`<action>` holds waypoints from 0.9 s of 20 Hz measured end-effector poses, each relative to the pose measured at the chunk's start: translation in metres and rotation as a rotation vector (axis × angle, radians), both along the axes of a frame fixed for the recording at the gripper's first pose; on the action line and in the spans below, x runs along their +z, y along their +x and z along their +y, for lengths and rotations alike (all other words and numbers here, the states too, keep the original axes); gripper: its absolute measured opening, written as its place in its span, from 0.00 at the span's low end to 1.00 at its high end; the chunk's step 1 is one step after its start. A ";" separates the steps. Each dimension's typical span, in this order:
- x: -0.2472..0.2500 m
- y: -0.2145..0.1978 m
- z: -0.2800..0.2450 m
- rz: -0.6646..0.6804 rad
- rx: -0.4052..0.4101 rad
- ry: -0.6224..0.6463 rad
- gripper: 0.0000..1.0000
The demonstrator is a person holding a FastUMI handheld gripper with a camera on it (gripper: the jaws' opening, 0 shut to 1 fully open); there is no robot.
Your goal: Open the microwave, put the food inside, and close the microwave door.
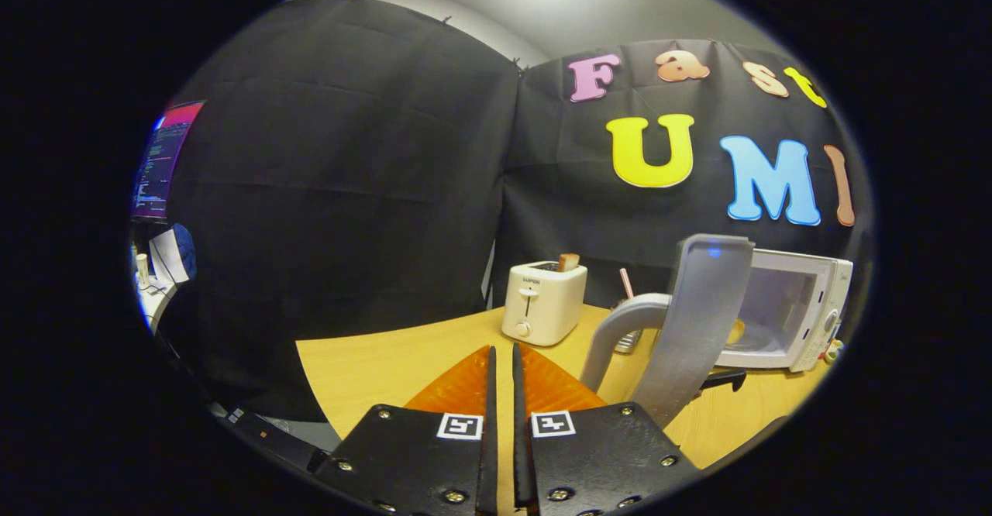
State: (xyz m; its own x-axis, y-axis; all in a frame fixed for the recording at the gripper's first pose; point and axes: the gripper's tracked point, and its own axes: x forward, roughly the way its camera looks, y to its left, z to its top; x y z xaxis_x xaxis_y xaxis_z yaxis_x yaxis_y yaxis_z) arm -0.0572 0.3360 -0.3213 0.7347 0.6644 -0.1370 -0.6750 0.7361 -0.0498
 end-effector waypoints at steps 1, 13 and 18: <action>-0.003 0.006 -0.005 0.020 -0.027 0.009 0.09; 0.003 0.051 -0.141 0.013 -0.287 0.028 0.01; 0.002 0.099 -0.214 -0.007 -0.421 -0.014 0.01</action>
State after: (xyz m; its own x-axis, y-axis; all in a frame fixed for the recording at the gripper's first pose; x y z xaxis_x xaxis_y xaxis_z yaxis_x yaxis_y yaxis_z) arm 0.0422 0.1217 -0.3195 0.9426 0.3043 -0.1377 -0.3151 0.9468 -0.0651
